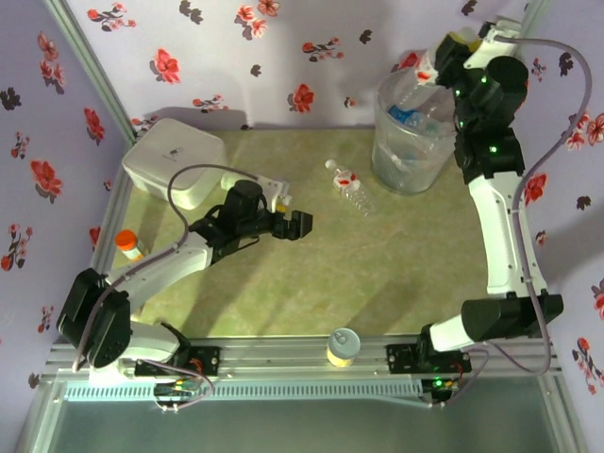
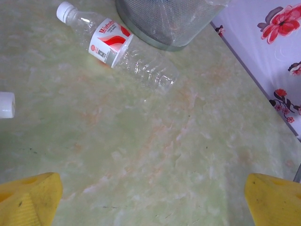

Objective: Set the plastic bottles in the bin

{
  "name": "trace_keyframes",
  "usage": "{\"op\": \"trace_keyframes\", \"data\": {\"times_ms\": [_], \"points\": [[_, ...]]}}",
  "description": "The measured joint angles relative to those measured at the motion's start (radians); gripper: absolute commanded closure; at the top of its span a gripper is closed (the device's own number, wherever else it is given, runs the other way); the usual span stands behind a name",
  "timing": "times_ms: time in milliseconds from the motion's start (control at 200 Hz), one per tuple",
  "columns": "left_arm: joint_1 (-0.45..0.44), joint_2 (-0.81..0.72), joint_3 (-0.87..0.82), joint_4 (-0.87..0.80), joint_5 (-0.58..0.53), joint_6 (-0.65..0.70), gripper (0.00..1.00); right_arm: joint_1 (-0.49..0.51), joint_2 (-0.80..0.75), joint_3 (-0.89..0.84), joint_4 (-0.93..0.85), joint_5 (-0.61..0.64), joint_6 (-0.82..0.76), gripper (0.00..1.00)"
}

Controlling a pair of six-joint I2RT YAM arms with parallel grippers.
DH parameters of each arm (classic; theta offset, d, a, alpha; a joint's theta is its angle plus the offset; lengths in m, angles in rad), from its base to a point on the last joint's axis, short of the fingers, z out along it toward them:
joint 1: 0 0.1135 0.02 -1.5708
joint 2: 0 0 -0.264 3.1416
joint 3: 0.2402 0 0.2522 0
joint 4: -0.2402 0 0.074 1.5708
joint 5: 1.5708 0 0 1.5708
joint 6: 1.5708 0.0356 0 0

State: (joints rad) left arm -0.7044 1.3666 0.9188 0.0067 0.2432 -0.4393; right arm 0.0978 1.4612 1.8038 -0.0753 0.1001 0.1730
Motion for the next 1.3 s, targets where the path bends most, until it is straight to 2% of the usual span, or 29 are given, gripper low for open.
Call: {"op": "trace_keyframes", "data": {"times_ms": [120,275,450,780,1125,1300], "points": [[0.001,0.000,-0.001,0.001,0.000,0.000,0.00,-0.013,0.033,-0.023,0.043,0.051,-0.059,0.81],[0.001,0.000,-0.005,0.000,0.000,-0.002,0.00,-0.013,0.089,-0.077,0.059,0.054,-0.103,0.80],[0.002,0.000,-0.006,0.000,-0.004,-0.003,0.00,-0.013,0.127,-0.125,0.048,0.037,-0.096,0.80],[0.013,-0.003,-0.023,-0.008,-0.016,-0.003,0.00,-0.034,0.084,-0.163,-0.005,-0.001,-0.045,0.81],[0.014,0.016,-0.023,-0.001,-0.015,-0.013,0.00,-0.084,0.095,0.013,-0.277,-0.017,-0.035,0.81],[0.014,0.026,-0.023,0.000,-0.015,-0.022,0.00,-0.108,0.144,0.051,-0.307,-0.082,-0.005,0.81]]}}
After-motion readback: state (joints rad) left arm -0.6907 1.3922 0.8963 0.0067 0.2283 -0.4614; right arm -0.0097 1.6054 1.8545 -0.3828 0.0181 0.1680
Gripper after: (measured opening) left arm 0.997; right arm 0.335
